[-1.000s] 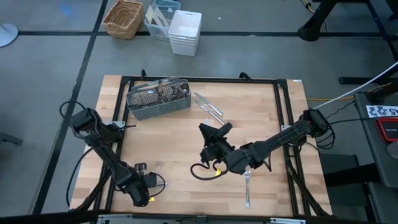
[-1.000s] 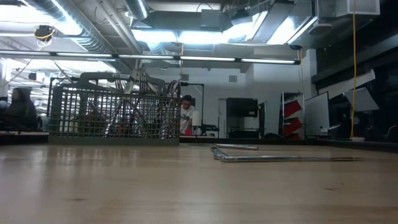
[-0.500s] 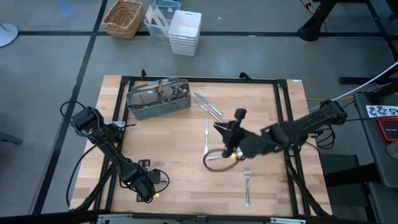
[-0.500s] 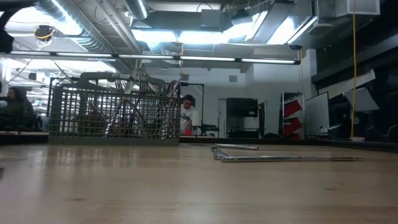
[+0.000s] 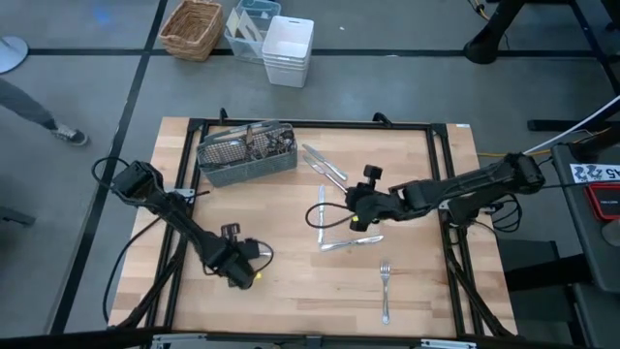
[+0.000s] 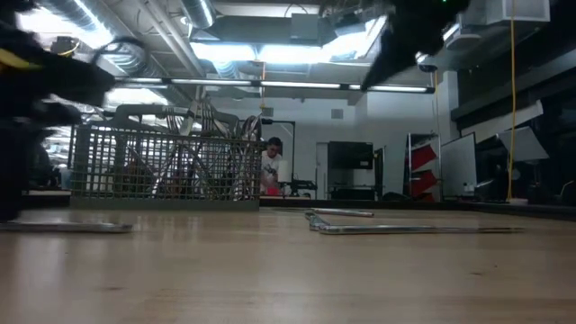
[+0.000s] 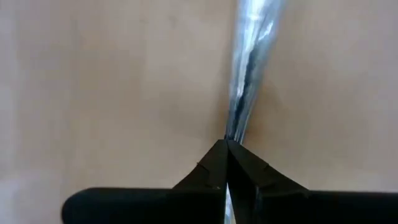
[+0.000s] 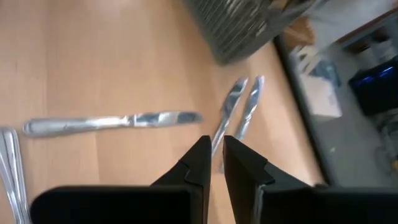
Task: Sort silverware
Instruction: Put the silver table knife into the silverware rack
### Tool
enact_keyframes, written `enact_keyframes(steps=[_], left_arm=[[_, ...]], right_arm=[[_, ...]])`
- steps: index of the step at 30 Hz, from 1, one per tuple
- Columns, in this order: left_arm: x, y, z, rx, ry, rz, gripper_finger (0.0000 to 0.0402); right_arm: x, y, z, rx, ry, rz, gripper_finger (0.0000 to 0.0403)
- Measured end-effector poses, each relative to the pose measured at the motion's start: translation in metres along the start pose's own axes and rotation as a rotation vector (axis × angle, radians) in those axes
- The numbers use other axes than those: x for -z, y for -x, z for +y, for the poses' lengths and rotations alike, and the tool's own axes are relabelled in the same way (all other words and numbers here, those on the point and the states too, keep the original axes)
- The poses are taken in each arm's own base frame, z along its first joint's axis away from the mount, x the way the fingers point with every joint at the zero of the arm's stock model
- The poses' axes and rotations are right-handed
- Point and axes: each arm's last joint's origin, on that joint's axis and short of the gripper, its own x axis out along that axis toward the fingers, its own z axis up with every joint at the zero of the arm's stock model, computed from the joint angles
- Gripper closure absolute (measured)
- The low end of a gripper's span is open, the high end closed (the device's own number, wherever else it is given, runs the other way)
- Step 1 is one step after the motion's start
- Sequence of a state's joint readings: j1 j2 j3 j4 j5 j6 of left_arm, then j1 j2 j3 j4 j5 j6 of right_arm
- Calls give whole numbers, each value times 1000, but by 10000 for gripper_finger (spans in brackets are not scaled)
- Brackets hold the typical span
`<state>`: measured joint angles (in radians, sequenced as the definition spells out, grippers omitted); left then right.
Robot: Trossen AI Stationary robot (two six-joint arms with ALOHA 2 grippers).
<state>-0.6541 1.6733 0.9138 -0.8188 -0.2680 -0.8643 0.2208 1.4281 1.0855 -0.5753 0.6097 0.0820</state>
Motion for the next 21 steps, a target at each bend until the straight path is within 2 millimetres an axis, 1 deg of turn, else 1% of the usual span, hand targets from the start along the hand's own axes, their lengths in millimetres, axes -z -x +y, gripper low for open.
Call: enact_keyframes(steps=[4,7,9,12,16,19,21], left_arm=[[-7,-3,9,-12,-20,23,401],[-13,-4,14,-10,-21,29,400],[-16,-6,17,-12,-27,33,399],[-19,-7,21,-12,-41,37,401],[-22,-6,25,-5,-29,47,399],[-21,3,29,34,43,61,401],[-19,13,34,53,148,61,401]], right_arm=[[20,-20,2,-50,-22,26,356],[30,-32,5,-98,-79,-9,356],[35,-39,7,-160,-108,-43,356],[42,-43,13,-243,-127,-85,356],[42,-43,18,-306,-156,-113,356],[42,-44,18,-311,-187,-110,356],[43,-45,19,-317,-184,-101,356]])
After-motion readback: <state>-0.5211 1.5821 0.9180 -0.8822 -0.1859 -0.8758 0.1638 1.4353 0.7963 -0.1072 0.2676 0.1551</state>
